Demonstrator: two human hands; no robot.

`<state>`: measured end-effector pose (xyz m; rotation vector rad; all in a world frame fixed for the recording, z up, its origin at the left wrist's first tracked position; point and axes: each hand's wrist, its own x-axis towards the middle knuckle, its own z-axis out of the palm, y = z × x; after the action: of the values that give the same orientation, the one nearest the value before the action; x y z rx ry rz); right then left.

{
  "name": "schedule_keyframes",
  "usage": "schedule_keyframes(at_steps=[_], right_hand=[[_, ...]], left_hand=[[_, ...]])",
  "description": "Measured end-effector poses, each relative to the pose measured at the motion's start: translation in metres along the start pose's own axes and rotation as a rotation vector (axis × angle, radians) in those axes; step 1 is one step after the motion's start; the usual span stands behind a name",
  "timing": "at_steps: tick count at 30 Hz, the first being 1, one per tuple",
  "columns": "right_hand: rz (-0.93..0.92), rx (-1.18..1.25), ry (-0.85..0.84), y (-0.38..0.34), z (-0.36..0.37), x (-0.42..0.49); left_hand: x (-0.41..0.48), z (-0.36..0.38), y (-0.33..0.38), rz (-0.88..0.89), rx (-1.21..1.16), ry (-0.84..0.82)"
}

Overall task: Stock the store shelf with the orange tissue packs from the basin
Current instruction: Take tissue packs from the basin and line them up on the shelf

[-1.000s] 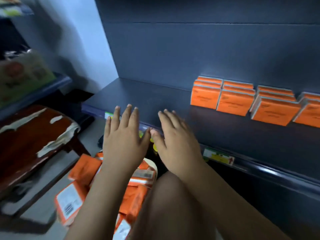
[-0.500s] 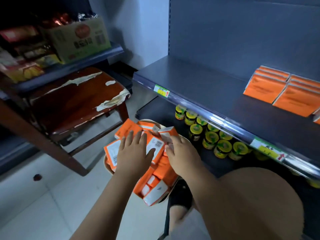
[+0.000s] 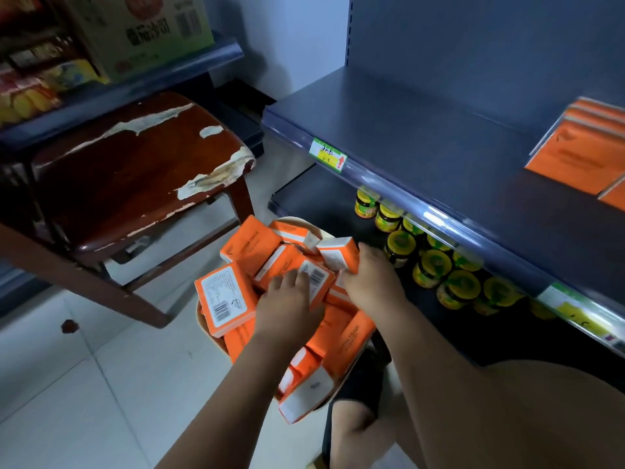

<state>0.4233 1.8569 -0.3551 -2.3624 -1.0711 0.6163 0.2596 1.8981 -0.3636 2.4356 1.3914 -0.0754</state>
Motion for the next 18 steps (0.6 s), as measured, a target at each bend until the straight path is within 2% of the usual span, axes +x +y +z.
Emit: schedule_keyframes(at_steps=[4, 9, 13, 16, 18], right_hand=[[0.112, 0.054, -0.024, -0.001, 0.017, 0.029], [0.114, -0.123, -0.023, 0.011, 0.03, 0.048], [0.096, -0.172, 0.023, 0.02, 0.031, 0.06], [0.041, -0.184, 0.026, 0.027, 0.026, 0.071], [0.03, -0.145, -0.003, 0.032, 0.021, 0.075]], left_hand=[[0.013, 0.013, 0.007, -0.054, 0.094, -0.082], [0.027, 0.018, 0.01, -0.102, 0.096, -0.055], [0.033, 0.007, 0.008, -0.078, -0.091, -0.066], [0.035, -0.004, 0.0, -0.056, -0.276, 0.034], [0.034, -0.007, -0.007, -0.021, -0.289, 0.074]])
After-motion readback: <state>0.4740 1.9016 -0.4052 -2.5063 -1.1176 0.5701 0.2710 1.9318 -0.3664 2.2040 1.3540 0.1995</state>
